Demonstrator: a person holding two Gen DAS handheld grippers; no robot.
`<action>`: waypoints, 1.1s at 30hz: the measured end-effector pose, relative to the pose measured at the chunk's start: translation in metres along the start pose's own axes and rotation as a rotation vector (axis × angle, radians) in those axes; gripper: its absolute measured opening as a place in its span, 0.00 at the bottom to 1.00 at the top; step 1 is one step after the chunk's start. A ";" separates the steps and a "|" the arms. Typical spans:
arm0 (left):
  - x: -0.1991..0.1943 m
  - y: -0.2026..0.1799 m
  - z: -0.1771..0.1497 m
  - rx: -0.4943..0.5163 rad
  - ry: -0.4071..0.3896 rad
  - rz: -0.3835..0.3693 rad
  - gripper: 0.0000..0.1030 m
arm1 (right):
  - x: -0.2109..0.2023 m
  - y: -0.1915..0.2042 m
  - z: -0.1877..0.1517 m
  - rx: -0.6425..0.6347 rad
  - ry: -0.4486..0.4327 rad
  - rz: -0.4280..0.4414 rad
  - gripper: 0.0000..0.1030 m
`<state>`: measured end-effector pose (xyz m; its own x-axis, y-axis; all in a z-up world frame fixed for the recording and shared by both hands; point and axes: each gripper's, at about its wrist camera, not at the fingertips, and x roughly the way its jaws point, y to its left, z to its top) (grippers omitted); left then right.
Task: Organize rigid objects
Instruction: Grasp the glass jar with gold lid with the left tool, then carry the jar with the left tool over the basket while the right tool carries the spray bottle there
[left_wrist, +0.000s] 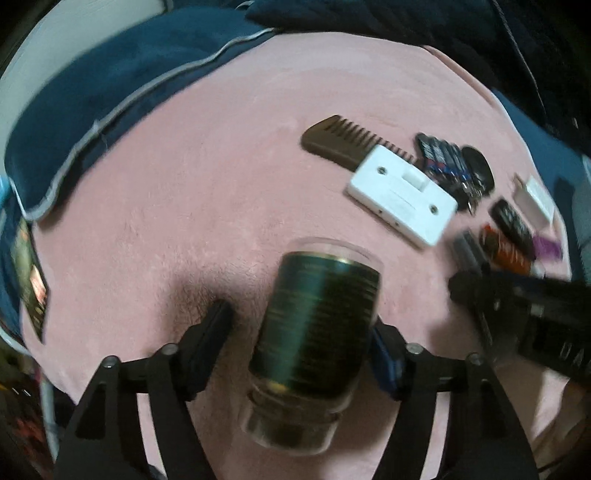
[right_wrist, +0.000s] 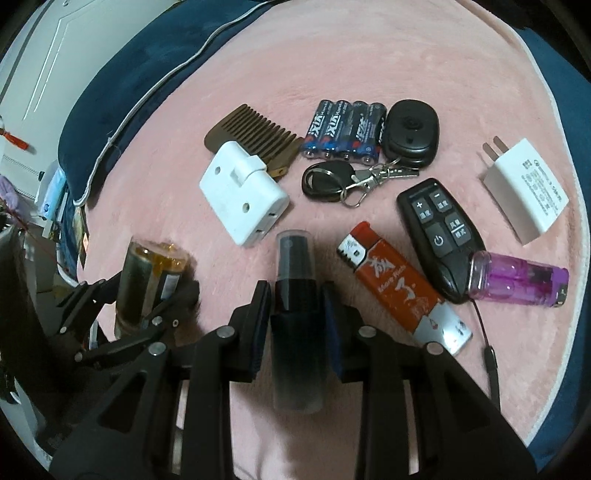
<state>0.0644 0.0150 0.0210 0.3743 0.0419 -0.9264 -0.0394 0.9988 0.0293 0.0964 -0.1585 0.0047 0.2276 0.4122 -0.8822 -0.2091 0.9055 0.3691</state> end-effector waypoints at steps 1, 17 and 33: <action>-0.001 0.004 0.000 -0.020 0.005 -0.012 0.70 | 0.000 0.003 -0.001 -0.018 -0.007 -0.012 0.29; -0.067 -0.035 -0.013 0.051 -0.047 -0.050 0.49 | -0.068 -0.013 -0.018 0.034 -0.179 0.118 0.27; -0.123 -0.137 0.011 0.210 -0.143 -0.134 0.49 | -0.154 -0.073 -0.047 0.290 -0.503 0.057 0.27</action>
<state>0.0340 -0.1267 0.1354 0.4903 -0.1024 -0.8655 0.2066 0.9784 0.0013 0.0317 -0.2925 0.1001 0.6625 0.3939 -0.6371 0.0184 0.8417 0.5396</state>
